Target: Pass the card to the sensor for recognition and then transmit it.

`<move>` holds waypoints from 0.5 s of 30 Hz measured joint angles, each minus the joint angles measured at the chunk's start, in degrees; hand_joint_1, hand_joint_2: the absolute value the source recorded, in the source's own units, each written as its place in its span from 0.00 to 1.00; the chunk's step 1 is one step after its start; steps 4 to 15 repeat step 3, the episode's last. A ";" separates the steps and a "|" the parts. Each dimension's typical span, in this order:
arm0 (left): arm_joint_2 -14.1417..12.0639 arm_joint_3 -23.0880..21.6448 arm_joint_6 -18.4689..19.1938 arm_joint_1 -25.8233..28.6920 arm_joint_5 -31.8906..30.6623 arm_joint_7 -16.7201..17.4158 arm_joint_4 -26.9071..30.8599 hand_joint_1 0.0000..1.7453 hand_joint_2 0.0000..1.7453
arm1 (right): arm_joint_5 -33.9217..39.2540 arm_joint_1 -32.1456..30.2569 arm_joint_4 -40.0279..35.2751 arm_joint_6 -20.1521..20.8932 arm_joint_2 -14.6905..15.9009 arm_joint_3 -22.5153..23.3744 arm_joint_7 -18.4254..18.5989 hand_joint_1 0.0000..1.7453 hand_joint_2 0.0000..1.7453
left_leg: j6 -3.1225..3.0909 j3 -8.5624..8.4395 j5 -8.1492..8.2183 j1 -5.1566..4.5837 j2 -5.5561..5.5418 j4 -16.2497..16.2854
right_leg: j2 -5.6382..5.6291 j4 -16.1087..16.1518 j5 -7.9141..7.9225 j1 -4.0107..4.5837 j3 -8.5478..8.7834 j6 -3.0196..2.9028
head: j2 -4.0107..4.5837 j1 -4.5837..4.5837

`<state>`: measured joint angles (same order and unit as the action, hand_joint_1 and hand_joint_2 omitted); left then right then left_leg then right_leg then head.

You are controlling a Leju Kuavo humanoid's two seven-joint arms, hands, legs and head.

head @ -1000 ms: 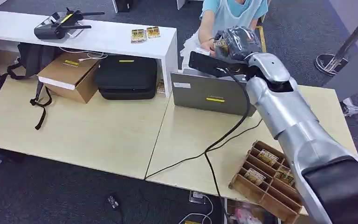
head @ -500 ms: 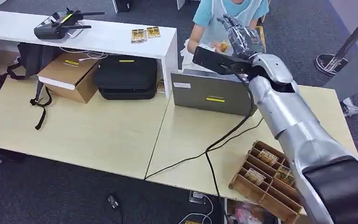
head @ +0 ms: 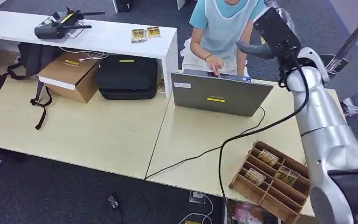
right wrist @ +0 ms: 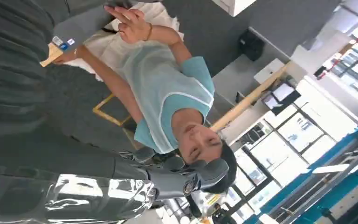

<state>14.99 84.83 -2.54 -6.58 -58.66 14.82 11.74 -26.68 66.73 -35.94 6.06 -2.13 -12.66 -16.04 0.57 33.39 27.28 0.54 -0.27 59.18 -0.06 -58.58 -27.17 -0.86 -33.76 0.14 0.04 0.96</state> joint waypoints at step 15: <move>0.00 0.00 -0.09 0.00 0.33 0.00 0.00 0.00 0.00 | 5.42 -3.57 -6.99 4.42 4.06 2.21 -0.28 0.00 1.00 | -0.01 0.02 0.01 0.00 -0.05 0.01 | 0.05 0.02 0.00 0.00 0.02 0.00 | 0.00 0.02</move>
